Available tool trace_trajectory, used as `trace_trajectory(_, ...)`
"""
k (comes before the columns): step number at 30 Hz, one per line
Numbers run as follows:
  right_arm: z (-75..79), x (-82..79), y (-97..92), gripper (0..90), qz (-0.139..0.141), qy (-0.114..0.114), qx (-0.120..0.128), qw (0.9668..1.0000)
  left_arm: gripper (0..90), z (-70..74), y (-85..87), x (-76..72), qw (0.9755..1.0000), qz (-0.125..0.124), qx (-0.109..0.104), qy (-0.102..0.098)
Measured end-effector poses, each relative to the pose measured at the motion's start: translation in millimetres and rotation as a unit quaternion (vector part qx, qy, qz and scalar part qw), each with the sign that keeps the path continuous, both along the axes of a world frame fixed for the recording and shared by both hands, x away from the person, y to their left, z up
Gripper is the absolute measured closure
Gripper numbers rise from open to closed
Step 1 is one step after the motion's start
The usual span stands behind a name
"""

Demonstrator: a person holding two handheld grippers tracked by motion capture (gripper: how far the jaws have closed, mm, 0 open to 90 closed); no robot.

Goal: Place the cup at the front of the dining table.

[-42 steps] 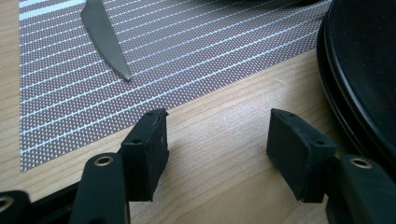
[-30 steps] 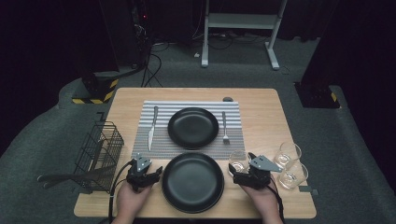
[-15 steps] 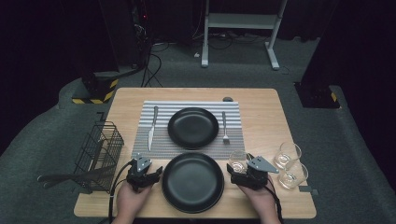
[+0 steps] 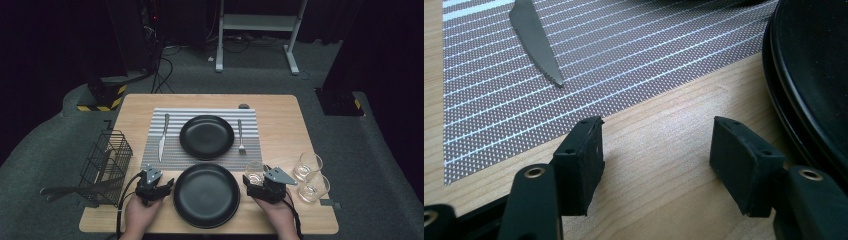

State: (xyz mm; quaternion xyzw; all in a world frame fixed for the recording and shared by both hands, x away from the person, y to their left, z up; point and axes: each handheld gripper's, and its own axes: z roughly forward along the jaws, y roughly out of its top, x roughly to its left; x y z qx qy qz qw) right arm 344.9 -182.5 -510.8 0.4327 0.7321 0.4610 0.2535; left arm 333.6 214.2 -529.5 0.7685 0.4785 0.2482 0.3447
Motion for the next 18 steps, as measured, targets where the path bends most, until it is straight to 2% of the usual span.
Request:
trace_trajectory(5,1.4,-1.2,-1.0,11.5,0.0,-0.007,0.0,1.0,38.3,0.0,-0.2,-0.2,1.0,0.001,0.002,-0.001)
trace_trajectory(8,2.1,-2.1,-0.9,11.4,0.005,-0.009,0.0,0.9999,38.0,0.0,1.2,0.8,1.0,0.003,-0.006,0.005)
trace_trajectory(12,1.9,-2.3,0.8,11.5,0.005,-0.008,-0.004,0.9999,37.8,-0.2,3.6,2.4,0.9996,0.02,-0.014,0.011)
trace_trajectory(14,1.7,-2.8,1.1,13.8,0.0,-0.01,-0.007,0.9999,37.2,-0.3,5.0,3.4,0.9993,0.026,-0.022,0.016)
trace_trajectory(18,1.7,-3.6,-0.2,17.7,-0.007,-0.013,-0.003,0.9999,36.8,-0.4,4.9,3.5,0.9993,0.028,-0.021,0.015)
